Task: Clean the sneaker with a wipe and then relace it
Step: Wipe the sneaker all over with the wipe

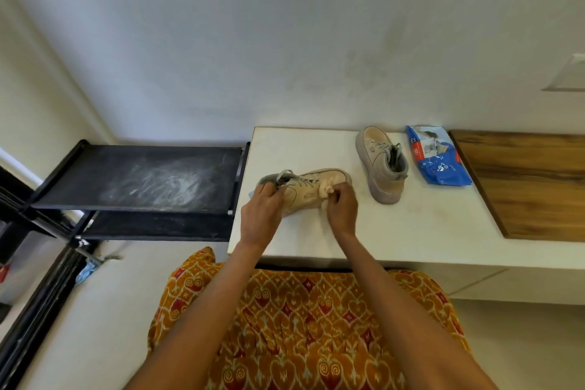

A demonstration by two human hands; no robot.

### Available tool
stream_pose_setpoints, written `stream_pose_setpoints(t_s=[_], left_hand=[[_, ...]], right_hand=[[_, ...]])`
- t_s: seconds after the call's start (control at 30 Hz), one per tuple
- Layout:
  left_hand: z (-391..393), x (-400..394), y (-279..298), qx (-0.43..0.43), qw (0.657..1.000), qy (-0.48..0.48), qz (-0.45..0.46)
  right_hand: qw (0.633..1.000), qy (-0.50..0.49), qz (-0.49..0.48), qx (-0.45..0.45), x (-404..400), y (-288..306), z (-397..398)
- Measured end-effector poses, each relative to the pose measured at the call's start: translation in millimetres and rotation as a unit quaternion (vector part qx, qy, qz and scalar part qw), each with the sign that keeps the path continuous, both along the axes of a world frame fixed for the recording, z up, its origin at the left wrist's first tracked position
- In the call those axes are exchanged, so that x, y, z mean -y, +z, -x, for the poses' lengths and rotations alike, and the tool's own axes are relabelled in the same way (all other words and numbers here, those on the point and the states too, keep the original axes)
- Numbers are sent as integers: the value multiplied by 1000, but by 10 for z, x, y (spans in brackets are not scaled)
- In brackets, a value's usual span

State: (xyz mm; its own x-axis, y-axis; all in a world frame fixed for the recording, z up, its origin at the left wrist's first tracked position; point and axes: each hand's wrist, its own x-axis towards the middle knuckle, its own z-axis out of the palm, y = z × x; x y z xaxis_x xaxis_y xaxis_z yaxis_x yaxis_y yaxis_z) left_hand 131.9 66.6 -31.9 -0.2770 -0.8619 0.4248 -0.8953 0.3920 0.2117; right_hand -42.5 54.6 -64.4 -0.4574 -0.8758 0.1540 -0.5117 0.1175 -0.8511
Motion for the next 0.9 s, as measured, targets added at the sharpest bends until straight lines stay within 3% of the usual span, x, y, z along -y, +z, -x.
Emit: stream_pose_setpoints(t_s=[0.1, 0.37, 0.6, 0.7, 0.8, 0.9], left_hand=[[17, -27, 52, 3, 1000, -8, -12], [182, -76, 30, 13, 998, 37, -46], [148, -117, 73, 6, 998, 19, -52], [11, -93, 76, 35, 998, -28, -51], [-186, -39, 89, 75, 994, -61, -47], [-308, 18, 111, 38, 997, -40, -57]], right_hand=[[997, -58, -48, -2, 123, 57, 262], [999, -28, -40, 17, 254, 116, -131], [995, 75, -39, 49, 175, 266, -433], [993, 112, -47, -14, 89, 151, -139], [992, 89, -60, -73, 165, 156, 103], [996, 20, -64, -57, 362, 257, 135]])
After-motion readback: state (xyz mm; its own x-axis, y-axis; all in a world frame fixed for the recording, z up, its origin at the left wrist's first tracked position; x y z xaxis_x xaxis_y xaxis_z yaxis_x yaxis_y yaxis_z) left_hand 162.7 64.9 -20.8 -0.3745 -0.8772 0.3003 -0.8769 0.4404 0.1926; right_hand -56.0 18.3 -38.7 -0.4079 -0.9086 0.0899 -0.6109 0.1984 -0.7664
